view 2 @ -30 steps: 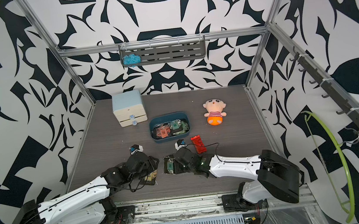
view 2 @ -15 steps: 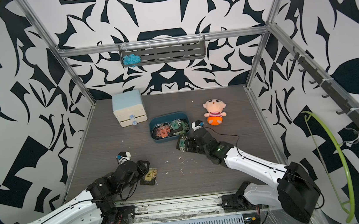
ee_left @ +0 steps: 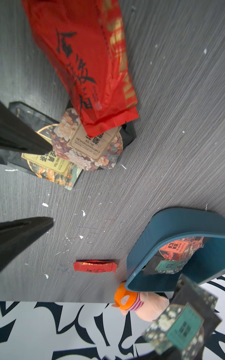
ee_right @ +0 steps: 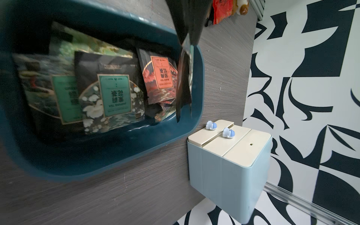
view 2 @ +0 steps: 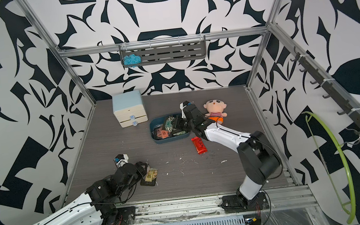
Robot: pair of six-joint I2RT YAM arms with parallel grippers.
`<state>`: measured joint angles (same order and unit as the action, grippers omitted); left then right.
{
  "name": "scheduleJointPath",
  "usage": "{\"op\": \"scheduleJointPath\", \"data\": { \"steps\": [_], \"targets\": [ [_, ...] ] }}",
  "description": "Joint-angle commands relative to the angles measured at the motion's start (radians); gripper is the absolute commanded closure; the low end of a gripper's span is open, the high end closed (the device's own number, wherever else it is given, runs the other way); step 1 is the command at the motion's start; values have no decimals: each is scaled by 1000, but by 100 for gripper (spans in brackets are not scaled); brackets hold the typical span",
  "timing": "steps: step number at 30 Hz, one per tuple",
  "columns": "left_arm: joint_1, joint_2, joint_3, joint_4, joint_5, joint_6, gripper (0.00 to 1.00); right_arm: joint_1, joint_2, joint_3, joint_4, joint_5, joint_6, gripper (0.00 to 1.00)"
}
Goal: Put the tea bags into the storage box
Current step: Place the tea bag in the storage box.
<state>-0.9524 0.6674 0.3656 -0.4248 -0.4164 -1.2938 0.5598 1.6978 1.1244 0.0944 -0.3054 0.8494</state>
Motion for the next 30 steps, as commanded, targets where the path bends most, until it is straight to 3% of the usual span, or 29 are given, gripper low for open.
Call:
{"op": "scheduleJointPath", "data": {
  "steps": [1, 3, 6, 10, 14, 19, 28, 30],
  "targets": [
    [-3, -7, 14, -52, -28, 11, 43, -10, 57, 88, 9, -66, -22, 100],
    [-2, -9, 16, -63, -31, 14, 43, -15, 96, 111, -10, -84, -36, 99],
    [-3, -13, 18, -79, -44, 11, 43, -17, 130, 143, -79, -81, -82, 88],
    [-2, -13, 24, -86, -45, 9, 43, -20, 111, 171, -217, 27, -173, 68],
    [-2, -10, 25, -93, -41, 3, 43, -19, 20, 150, -305, 144, -248, 56],
    [-2, -5, 29, -97, -26, -9, 43, -19, -146, 76, -355, 215, -304, 54],
    [-2, 14, 29, -70, 9, -12, 45, -19, -377, -124, -333, 157, -386, 54],
    [-3, 19, 27, -67, 14, -15, 46, -17, -397, -183, -282, 83, -396, 54]
  ]
}}
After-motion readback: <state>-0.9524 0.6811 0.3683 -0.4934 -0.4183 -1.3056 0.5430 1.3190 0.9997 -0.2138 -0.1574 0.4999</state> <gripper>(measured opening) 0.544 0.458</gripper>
